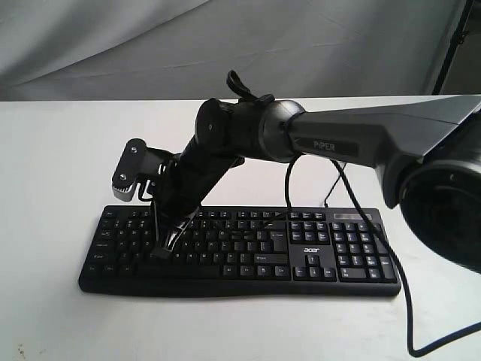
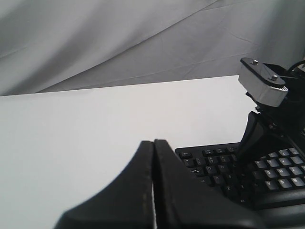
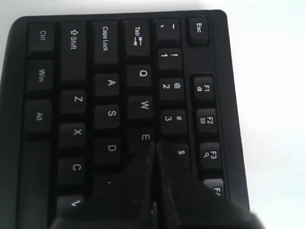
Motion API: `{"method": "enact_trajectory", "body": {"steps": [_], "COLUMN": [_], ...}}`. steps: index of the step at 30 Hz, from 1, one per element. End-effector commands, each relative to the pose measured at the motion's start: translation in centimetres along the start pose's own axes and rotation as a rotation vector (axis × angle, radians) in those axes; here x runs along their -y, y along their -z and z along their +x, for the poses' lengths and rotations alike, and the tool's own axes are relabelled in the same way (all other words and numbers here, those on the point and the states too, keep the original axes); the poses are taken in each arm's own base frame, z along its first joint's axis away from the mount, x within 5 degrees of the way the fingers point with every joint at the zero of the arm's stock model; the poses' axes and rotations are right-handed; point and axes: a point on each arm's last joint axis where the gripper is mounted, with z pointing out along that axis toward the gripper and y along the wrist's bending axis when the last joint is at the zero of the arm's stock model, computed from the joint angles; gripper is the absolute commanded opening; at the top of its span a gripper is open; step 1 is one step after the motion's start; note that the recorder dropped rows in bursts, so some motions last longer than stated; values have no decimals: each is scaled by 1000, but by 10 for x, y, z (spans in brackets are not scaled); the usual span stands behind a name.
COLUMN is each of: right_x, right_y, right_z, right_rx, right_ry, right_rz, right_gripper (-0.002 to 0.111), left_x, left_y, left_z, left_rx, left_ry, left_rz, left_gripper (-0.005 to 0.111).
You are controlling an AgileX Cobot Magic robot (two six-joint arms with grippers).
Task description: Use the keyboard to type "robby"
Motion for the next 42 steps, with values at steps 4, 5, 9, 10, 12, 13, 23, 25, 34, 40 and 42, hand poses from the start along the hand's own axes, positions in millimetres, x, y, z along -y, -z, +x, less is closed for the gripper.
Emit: {"method": "enact_trajectory", "body": {"steps": [4,5,9,10,12,13,23,25,34,40,42], "right_x": [-2,-2,-2,-2,-2,-2,-2,-2,-3,-3,-3], "right_y": [1,1,1,1,1,1,1,1,-6,-6,-6], "right_z": [-3,-3,-3,-3,-3,-3,-2,-2,1,2,2], "right_rx": [1,0,-3,-3,-3,-3,-4,-5,-15,-19,-19], "right_ry": [3,3,5,5,5,5,5,5,2,2,2], "right_rz": [-6,-8,-11,-11,-11,-12,-13,-15,-21,-30,-30], "right_gripper": [0,0,0,0,0,0,0,0,0,0,0], "left_x": [0,0,0,0,0,0,0,0,0,0,0], "left_y": [0,0,0,0,0,0,0,0,0,0,0], "left_z": [1,1,1,1,1,1,1,1,1,1,1], "left_rx": [5,5,5,5,5,5,5,5,5,5,5], "left_ry": [-3,-3,-3,-3,-3,-3,-3,-3,-3,-3,-3], "left_rz": [5,5,5,5,5,5,5,5,5,5,5], "left_gripper": [0,0,0,0,0,0,0,0,0,0,0]}}
